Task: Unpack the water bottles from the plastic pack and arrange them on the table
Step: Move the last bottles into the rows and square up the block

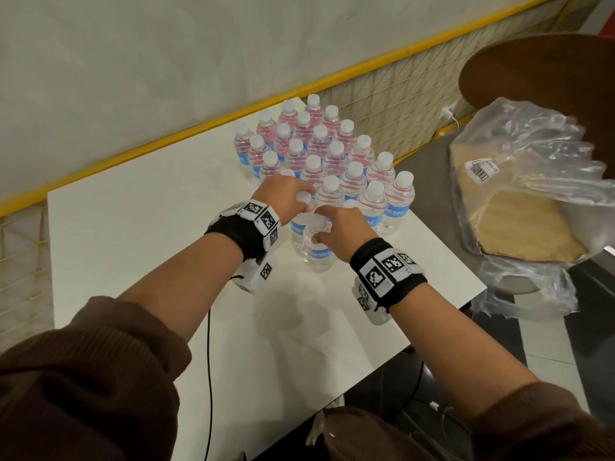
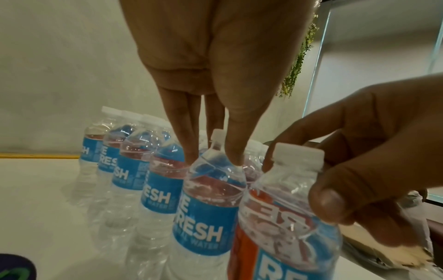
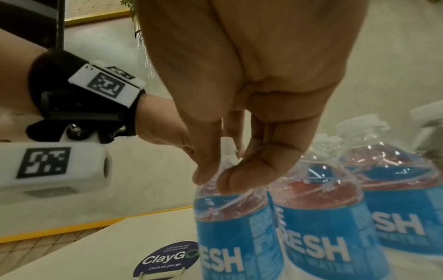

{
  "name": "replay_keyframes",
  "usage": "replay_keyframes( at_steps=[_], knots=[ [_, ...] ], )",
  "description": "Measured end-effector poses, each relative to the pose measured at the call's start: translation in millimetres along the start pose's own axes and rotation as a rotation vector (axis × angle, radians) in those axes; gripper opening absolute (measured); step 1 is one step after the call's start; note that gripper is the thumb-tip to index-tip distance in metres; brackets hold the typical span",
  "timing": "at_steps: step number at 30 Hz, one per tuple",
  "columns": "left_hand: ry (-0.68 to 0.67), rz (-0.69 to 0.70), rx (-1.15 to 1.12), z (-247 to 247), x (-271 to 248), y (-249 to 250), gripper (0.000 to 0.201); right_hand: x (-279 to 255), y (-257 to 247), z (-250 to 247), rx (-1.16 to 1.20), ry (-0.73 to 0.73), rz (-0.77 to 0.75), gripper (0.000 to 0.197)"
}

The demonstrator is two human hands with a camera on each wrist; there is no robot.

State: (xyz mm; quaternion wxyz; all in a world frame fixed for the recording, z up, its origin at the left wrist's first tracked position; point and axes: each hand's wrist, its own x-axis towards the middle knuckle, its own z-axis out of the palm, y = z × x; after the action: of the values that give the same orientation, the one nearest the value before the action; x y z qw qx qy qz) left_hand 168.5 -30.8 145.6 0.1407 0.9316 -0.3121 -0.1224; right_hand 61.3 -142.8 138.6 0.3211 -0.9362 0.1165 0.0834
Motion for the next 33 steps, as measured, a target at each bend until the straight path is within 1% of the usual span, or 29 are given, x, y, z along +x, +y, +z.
replay_keyframes(
  at_steps=[4,7,9,11,12,13,14,16,18,22,24,27,33],
  knots=[
    [-0.015,-0.004,0.006,-1.8,-0.7,1.0,0.03,2.2,-1.5,-1.4,-0.012,-0.008,-0.005,0.04],
    [-0.003,0.006,0.014,2.7,-3.0,-1.2,0.039,3.4,2.9,-4.2,-0.028,-0.052,0.018,0.048],
    [0.065,0.082,-0.03,5.8,-9.4,-0.9,0.046,3.9,10.9,-12.6,0.027,-0.014,0.048,0.055],
    [0.17,0.193,-0.107,8.3,-17.4,2.6,0.044,3.9,20.6,-26.4,0.053,0.089,0.071,0.05],
    [0.178,0.233,-0.12,8.6,-20.8,5.9,0.042,3.6,25.1,-33.7,0.042,0.121,0.077,0.047],
    [0.138,0.251,-0.105,8.3,-24.4,10.1,0.039,3.6,28.6,-40.3,0.019,0.125,0.077,0.047],
    [0.063,0.251,-0.053,7.5,-26.7,14.2,0.038,4.4,31.0,-44.5,-0.01,0.103,0.079,0.048],
    [-0.09,0.234,0.119,6.7,-28.0,19.6,0.042,6.5,32.8,-49.4,-0.051,0.038,0.075,0.05],
    [-0.152,0.224,0.203,6.6,-26.5,20.6,0.043,8.7,32.6,-51.0,-0.088,-0.007,0.059,0.046],
    [-0.167,0.185,0.143,7.4,-21.8,20.4,0.039,7.9,29.3,-53.6,-0.157,-0.04,0.015,0.036],
    [-0.169,0.178,0.127,7.9,-20.1,21.6,0.038,8.5,30.3,-53.6,-0.165,-0.044,0.009,0.035],
    [-0.183,0.189,0.11,8.8,-17.4,22.5,0.037,12.4,34.5,-53.3,-0.103,-0.034,0.023,0.039],
    [-0.183,0.203,0.107,7.8,-15.7,21.7,0.037,17.8,39.0,-50.0,-0.068,-0.035,0.032,0.044]
  ],
)
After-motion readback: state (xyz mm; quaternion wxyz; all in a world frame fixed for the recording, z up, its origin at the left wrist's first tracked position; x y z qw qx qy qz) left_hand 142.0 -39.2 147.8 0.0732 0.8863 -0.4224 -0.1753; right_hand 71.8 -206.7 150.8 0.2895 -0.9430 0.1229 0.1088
